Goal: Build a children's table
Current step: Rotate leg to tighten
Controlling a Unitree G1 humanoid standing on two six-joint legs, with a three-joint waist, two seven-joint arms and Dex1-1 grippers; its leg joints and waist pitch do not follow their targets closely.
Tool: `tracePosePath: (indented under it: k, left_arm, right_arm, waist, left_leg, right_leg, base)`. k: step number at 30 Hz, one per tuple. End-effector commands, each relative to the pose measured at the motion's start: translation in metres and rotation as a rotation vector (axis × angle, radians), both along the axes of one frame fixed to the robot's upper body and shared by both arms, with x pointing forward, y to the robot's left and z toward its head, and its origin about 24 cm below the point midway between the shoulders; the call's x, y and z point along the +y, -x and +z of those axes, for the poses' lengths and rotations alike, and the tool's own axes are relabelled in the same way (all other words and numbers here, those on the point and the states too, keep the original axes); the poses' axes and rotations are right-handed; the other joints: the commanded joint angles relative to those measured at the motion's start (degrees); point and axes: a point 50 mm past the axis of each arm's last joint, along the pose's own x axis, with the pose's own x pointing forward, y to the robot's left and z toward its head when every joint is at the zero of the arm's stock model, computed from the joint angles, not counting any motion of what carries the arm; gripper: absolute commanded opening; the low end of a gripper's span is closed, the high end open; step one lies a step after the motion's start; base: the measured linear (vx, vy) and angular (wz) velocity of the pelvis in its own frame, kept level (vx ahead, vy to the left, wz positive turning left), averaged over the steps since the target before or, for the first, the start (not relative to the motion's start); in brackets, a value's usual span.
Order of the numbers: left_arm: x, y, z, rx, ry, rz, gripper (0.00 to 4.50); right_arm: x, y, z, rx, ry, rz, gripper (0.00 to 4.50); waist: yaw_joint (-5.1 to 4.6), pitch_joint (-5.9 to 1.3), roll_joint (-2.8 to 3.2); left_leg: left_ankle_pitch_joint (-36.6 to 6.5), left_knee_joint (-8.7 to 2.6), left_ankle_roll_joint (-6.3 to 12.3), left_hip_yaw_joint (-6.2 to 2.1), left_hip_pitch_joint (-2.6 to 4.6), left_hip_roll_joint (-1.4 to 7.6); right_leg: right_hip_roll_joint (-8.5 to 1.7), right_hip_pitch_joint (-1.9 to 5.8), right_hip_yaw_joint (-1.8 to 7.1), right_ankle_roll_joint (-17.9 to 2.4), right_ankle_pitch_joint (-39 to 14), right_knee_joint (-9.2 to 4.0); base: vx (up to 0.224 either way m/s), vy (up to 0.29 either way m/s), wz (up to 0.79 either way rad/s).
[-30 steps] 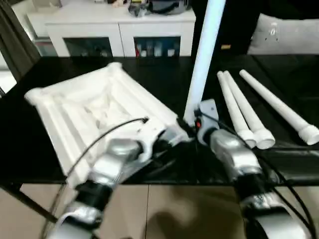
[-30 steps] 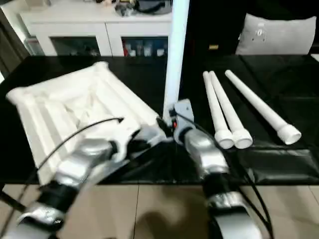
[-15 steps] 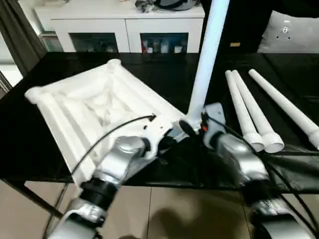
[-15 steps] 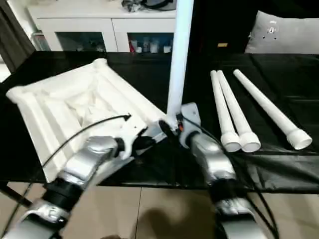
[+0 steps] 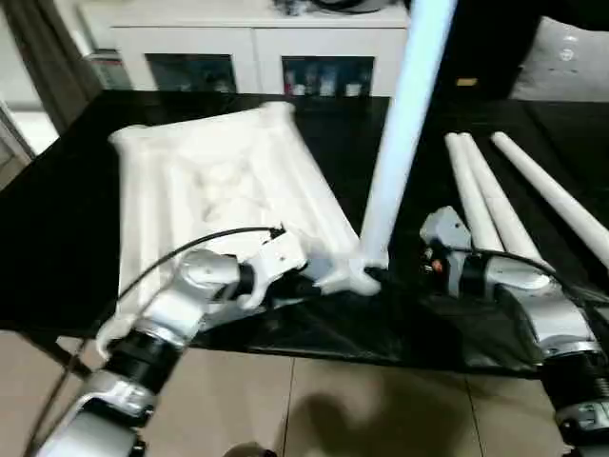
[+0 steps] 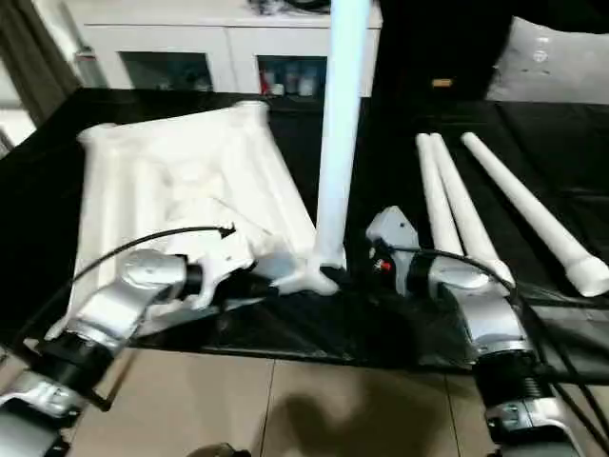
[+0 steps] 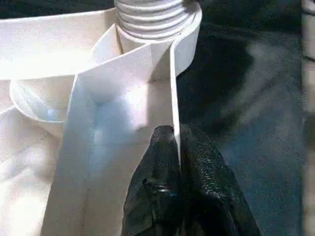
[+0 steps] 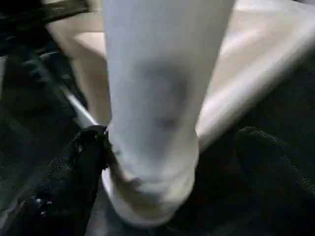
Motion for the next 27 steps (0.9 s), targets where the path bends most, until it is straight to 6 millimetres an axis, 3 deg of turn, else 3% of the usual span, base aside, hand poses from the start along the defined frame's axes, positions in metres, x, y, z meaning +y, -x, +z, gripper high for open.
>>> tracePosePath:
  k: [1, 11, 12, 20, 23, 24, 26, 27]
  left_arm:
    - [-0.005, 0.01, -0.011, 0.057, -0.063, -0.123, 0.0]
    - [0.001, 0.014, -0.009, 0.08, -0.084, -0.224, 0.0]
    - [0.001, 0.014, -0.01, 0.081, -0.085, -0.226, 0.0]
    - [0.003, 0.017, -0.011, 0.11, -0.063, -0.213, 0.0]
    - [-0.002, 0.018, -0.011, 0.116, -0.003, -0.16, 0.0]
    - [-0.008, 0.018, -0.009, 0.122, 0.047, -0.105, 0.0]
    - [-0.013, 0.019, -0.009, 0.136, 0.079, -0.054, 0.0]
    - [-0.015, 0.019, -0.009, 0.143, 0.086, -0.034, 0.0]
  right_arm:
    - [0.001, 0.004, 0.002, -0.01, 0.024, 0.058, 4.42]
    - [0.009, 0.012, -0.009, 0.126, -0.03, 0.185, 3.57]
    - [0.01, 0.012, -0.009, 0.134, -0.034, 0.19, 3.33]
    - [0.011, 0.019, -0.016, 0.2, -0.068, 0.2, 2.82]
    - [0.016, 0.021, -0.021, 0.235, -0.109, 0.164, 2.74]
    - [0.023, 0.016, -0.025, 0.238, -0.132, 0.078, 2.73]
    - [0.031, 0.008, -0.029, 0.24, -0.145, -0.029, 2.72]
    - [0.034, 0.005, -0.031, 0.24, -0.145, -0.073, 2.72]
  waist:
    - [-0.03, -3.47, -0.56]
    - [0.55, -3.62, -0.88]
    - [0.6, -3.63, -0.85]
    - [0.7, -3.69, -0.7]
    - [0.71, -3.7, -0.7]
    - [0.54, -3.66, -0.52]
    - [0.21, -3.33, -0.3]
    - [-0.22, -3.04, -0.47]
  left_leg:
    - [-5.8, -3.41, 8.46, -2.18, 1.12, 5.43]
    - [-5.0, -3.28, 8.3, -2.09, 1.03, 5.35]
    - [-4.8, -3.25, 8.36, -2.11, 0.98, 5.32]
    - [-4.7, -3.22, 8.17, -2.15, 1.0, 5.35]
    - [-4.9, -3.28, 8.0, -2.18, 0.95, 5.41]
    - [-5.4, -3.35, 7.68, -2.15, 1.01, 5.5]
    - [-6.7, -3.64, 6.82, -2.27, 1.03, 5.47]
    - [-9.3, -3.89, 5.46, -2.28, 1.08, 5.2]
  right_leg:
    - [-6.31, 2.4, 3.32, -14.0, 2.0, -3.43]
    - [-6.43, 2.49, 3.34, -14.1, 1.8, -3.23]
    - [-6.42, 2.51, 3.31, -14.1, 1.9, -3.16]
    - [-6.41, 2.54, 3.28, -14.1, 1.9, -3.16]
    - [-6.53, 2.58, 3.26, -14.3, 2.0, -3.09]
    - [-6.48, 2.49, 3.28, -14.5, 1.7, -3.15]
    - [-6.39, 2.26, 3.31, -14.6, -0.7, -3.39]
    - [-6.48, 2.29, 3.37, -14.2, -5.2, -3.97]
  base:
    - [0.0, 0.0, 0.0]
    - [0.0, 0.0, 0.0]
    - [0.0, 0.0, 0.0]
    - [0.0, 0.0, 0.0]
    - [0.0, 0.0, 0.0]
    - [0.0, 0.0, 0.0]
    - [0.0, 0.0, 0.0]
    - [0.0, 0.0, 0.0]
